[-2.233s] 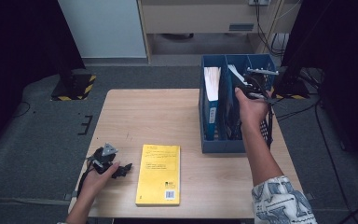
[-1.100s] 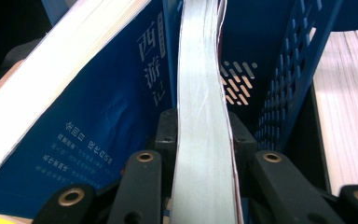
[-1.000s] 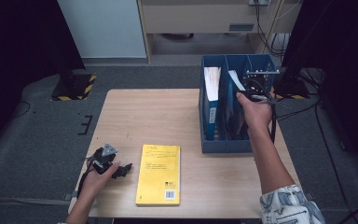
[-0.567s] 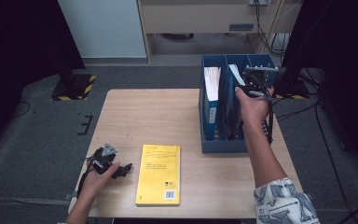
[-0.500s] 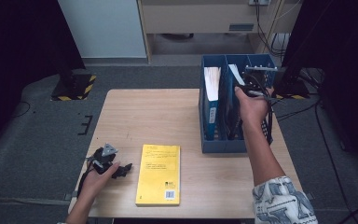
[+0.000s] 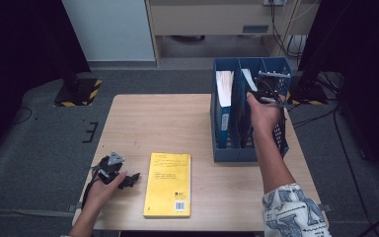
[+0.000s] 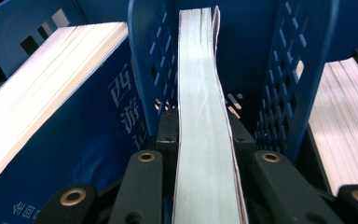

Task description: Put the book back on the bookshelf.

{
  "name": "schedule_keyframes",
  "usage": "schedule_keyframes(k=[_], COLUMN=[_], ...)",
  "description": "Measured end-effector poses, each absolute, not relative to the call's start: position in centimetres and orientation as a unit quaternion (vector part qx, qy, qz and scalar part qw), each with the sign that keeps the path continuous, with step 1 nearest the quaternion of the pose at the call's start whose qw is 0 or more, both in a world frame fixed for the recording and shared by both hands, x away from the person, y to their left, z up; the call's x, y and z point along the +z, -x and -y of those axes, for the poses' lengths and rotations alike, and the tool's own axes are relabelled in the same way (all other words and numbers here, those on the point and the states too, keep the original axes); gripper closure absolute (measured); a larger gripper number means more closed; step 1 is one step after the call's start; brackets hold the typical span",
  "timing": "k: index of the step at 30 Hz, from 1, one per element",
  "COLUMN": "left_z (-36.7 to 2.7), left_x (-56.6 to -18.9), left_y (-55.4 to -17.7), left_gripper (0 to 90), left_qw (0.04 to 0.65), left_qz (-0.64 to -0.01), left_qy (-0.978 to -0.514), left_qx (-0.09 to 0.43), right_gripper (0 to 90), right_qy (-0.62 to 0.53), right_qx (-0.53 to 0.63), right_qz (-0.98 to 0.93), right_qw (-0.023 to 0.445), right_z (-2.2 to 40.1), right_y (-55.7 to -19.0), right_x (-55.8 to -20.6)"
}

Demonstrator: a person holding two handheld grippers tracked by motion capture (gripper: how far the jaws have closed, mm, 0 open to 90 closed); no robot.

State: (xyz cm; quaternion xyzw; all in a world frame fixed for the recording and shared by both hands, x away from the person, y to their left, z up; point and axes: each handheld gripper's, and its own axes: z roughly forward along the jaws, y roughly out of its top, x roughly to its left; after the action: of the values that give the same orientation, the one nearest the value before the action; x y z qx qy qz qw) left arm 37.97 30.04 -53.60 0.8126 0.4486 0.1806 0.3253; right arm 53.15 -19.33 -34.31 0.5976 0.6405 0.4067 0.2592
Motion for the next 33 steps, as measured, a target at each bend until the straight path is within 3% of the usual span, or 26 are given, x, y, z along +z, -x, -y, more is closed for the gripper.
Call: schedule_keyframes(k=[17, 33], left_z=[-30.0, -30.0], left_x=[-53.6, -53.6], left_y=[-38.0, -38.0], left_gripper=[0.0, 0.0], left_qw=[0.325, 0.326], left_qz=[-0.449, -0.449], left_qy=[-0.812, -0.812], left_qx=[0.181, 0.181], right_gripper=[67.8, 73.3], right_qy=[-0.592, -0.593], right_qx=[0.398, 0.393], right_qz=[-0.665, -0.651], right_qw=[0.224, 0.264], right_z=[19.4, 19.2], right_y=[-52.9, -53.1], right_x=[-33.4, -33.1])
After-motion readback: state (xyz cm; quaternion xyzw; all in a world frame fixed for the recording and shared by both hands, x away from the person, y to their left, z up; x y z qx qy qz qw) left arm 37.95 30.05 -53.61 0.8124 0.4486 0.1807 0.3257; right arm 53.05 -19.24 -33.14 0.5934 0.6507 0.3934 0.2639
